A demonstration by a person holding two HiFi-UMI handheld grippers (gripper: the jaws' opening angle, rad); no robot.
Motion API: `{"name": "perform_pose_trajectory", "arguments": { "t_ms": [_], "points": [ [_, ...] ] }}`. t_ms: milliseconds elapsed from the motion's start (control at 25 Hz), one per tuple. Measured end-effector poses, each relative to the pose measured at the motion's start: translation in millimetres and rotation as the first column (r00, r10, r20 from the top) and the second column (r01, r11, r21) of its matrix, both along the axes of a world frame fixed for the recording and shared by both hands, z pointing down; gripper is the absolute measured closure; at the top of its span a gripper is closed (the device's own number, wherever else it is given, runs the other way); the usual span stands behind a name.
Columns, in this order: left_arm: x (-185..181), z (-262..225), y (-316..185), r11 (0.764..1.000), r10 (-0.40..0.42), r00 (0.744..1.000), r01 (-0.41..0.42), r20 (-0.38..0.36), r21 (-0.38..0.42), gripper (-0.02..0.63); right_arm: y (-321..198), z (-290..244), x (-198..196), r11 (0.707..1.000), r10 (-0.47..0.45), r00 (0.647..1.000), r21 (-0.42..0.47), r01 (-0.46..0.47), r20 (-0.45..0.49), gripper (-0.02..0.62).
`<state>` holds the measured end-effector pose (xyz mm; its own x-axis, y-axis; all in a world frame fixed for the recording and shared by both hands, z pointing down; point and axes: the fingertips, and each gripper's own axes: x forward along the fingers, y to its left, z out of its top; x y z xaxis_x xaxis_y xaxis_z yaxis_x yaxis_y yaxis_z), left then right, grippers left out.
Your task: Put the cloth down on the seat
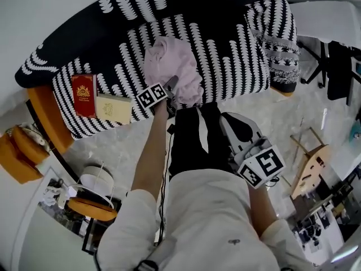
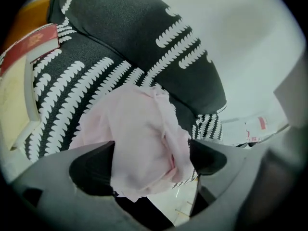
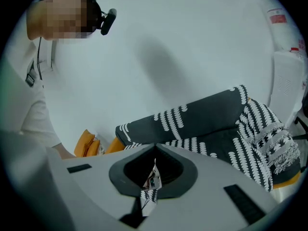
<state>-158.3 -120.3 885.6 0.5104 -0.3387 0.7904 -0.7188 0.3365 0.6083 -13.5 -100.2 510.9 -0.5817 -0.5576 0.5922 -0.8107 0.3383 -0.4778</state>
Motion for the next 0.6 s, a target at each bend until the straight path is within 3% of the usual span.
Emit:
{"name": "perform_pose_trajectory", "arguments": {
  "t_ms": [600],
  "points": [
    [-12, -83, 13, 0.998, 0.036, 0.999, -0.036, -0.013, 0.058, 0.127, 2, -55, -9, 0.992, -0.017, 1.0, 0.125, 0.018, -0.006, 0.586]
  ]
}}
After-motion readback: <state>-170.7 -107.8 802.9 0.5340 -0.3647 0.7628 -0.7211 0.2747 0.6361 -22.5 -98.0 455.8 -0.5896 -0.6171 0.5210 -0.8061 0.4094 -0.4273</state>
